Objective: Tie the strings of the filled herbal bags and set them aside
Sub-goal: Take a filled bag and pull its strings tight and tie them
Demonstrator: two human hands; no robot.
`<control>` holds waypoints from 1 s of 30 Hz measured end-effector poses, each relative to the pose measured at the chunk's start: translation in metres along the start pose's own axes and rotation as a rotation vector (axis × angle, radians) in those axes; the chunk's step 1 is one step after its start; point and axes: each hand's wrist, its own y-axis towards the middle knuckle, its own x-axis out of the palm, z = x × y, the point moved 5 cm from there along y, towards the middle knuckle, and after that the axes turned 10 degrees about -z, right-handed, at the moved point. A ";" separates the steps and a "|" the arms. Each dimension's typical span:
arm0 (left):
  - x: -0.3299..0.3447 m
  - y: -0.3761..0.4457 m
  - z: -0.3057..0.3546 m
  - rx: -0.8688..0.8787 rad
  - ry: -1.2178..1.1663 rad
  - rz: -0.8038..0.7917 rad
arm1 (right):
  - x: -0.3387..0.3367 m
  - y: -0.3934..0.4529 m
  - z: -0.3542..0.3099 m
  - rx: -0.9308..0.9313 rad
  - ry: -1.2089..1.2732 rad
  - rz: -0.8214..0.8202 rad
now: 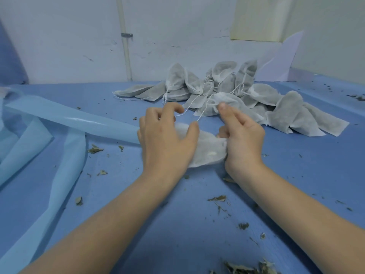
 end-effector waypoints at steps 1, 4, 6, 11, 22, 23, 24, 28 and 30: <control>0.002 -0.001 -0.003 -0.043 -0.053 -0.022 | -0.002 0.001 0.000 0.017 0.073 0.042; 0.010 -0.003 -0.006 -0.177 -0.208 -0.091 | -0.015 0.005 0.003 0.088 0.251 0.193; 0.018 -0.004 -0.010 -0.320 -0.385 -0.159 | -0.023 0.007 0.006 0.110 0.301 0.252; 0.037 -0.008 -0.012 -0.593 -0.975 -0.399 | -0.024 0.012 0.011 0.153 0.184 0.138; 0.030 0.001 -0.021 -0.522 -1.021 -0.336 | -0.003 0.004 -0.004 -0.016 -0.353 -0.448; 0.029 0.002 -0.021 -0.478 -0.982 -0.346 | -0.003 0.004 -0.003 -0.023 -0.379 -0.446; 0.027 0.003 -0.021 -0.428 -0.923 -0.347 | -0.003 0.004 -0.003 -0.029 -0.398 -0.450; 0.020 0.005 -0.024 -0.339 -0.838 -0.281 | -0.003 0.005 0.000 -0.052 -0.448 -0.482; 0.019 0.006 -0.025 -0.329 -0.827 -0.260 | -0.002 0.006 0.001 -0.023 -0.460 -0.498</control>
